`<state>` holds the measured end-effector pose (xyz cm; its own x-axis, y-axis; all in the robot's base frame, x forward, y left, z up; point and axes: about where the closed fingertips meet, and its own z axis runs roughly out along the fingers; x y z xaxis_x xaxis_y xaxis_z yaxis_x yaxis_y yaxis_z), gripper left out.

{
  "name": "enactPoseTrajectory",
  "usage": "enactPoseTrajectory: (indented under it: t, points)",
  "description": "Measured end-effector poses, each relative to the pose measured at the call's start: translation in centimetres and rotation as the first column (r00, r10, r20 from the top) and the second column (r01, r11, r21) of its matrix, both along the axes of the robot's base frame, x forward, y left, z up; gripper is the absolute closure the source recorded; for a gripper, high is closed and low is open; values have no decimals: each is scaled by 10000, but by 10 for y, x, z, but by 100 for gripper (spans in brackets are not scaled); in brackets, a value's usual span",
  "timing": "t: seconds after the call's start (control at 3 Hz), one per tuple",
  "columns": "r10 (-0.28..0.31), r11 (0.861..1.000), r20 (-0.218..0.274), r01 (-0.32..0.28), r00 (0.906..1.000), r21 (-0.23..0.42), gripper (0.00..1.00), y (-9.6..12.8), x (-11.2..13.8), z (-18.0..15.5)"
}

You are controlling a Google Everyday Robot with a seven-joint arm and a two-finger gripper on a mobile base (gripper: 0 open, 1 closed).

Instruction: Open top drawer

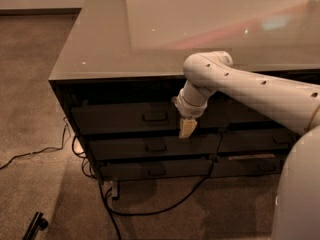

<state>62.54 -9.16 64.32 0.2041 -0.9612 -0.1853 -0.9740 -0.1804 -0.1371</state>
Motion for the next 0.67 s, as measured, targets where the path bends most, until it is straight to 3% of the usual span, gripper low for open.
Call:
enactPoseTrajectory:
  t: [0.67]
  points:
    - [100,9998,-56,-99,9999,159,86,-5,-12,6]
